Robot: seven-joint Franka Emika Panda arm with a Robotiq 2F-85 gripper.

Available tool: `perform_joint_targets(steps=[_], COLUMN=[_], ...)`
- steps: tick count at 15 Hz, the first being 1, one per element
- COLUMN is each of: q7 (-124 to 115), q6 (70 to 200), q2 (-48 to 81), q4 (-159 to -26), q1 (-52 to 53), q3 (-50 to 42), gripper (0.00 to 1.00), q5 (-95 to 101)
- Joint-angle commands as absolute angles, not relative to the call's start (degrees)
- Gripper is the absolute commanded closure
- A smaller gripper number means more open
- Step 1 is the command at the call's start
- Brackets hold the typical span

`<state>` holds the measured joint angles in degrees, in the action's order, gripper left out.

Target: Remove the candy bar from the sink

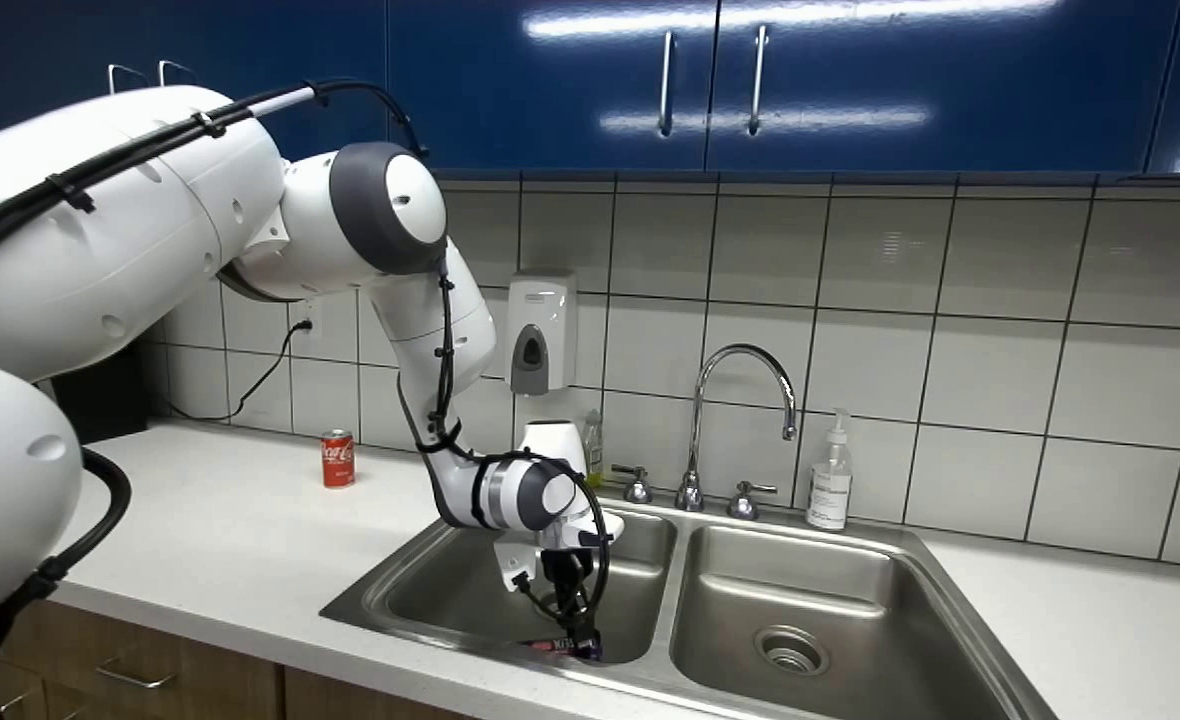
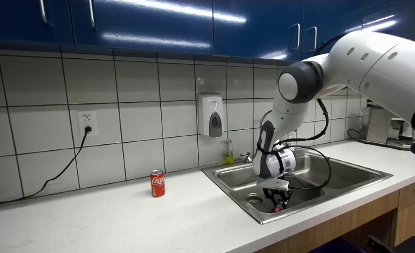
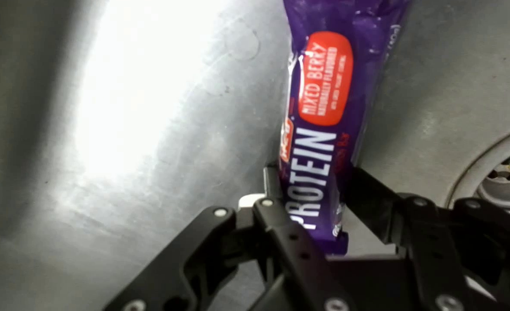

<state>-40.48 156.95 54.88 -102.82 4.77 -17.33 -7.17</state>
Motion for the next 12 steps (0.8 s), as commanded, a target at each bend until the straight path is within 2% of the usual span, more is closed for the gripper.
perform_joint_targets(steps=[1, 12], q7=[-41.6, -42.8], q6=[155.0, 148.7], q2=[54.5, 50.2], q4=[-102.6, -104.8], q1=[5.2, 10.2], q3=[-18.1, -22.1], gripper=[0.81, 0.81], q5=[-7.5, -4.2])
